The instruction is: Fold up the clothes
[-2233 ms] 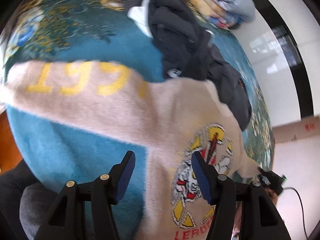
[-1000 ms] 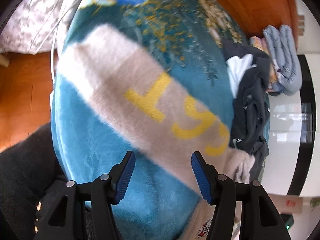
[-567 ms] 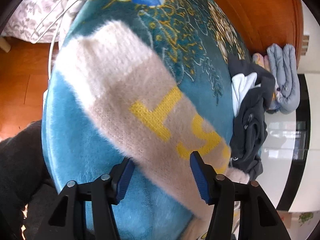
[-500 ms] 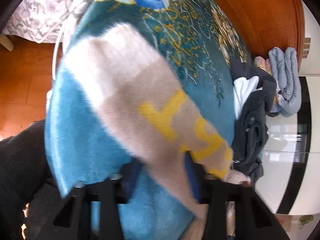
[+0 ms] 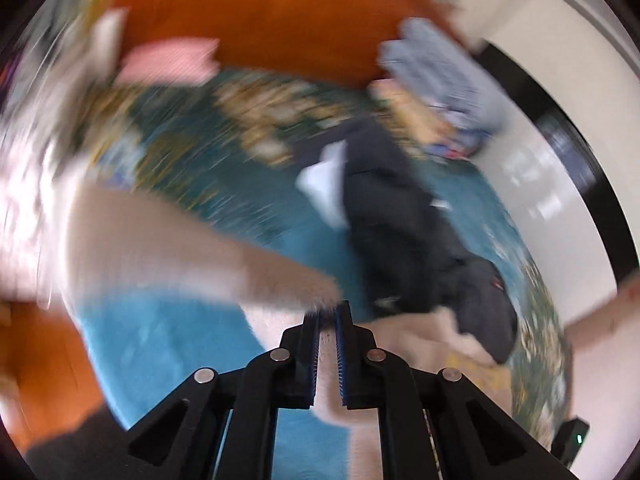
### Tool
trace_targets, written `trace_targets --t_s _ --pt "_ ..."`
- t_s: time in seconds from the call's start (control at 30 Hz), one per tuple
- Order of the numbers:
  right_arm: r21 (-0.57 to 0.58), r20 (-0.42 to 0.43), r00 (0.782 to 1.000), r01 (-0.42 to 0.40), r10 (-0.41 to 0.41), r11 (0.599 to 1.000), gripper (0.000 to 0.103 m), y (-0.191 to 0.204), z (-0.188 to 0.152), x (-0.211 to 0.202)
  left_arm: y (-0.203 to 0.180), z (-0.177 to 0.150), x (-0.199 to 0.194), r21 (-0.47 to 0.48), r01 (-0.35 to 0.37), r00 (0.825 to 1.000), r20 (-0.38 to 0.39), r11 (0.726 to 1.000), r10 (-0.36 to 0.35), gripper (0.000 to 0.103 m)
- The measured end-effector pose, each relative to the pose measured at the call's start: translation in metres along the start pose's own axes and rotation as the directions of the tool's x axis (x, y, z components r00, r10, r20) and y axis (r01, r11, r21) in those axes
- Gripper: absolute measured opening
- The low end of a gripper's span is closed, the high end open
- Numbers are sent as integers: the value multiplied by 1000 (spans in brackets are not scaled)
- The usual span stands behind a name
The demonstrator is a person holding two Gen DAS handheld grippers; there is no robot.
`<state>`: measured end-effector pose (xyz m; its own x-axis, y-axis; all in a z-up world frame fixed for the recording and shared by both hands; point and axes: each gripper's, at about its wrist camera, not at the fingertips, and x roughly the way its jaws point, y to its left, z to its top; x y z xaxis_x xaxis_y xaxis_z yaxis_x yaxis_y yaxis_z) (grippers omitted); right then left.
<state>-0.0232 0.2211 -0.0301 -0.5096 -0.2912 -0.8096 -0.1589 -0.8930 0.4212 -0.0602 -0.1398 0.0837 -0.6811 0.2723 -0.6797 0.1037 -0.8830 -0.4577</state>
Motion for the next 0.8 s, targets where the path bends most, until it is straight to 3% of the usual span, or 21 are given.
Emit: trace_targets --t_s 0.17,0.37,0.43,0.53,0.8 --pt "71 28 1000 4 -6 997 42 -28 -1 -12 -89 -5 1 181 123 992 -38 976 -118 8" --pt "145 50 998 20 -28 989 42 -63 -6 -30 -164 -51 37 305 227 966 -193 925 -173 8" --pt "164 46 998 30 -38 986 42 -74 -9 -33 -177 -75 52 324 247 950 -266 913 -163 8" --pt "196 36 998 36 -44 980 42 -88 -16 -36 -182 -105 79 301 270 912 -385 914 -143 8" --pt "231 34 999 8 -16 973 42 -100 -21 -38 -191 -152 113 279 306 828 -550 910 -110 6"
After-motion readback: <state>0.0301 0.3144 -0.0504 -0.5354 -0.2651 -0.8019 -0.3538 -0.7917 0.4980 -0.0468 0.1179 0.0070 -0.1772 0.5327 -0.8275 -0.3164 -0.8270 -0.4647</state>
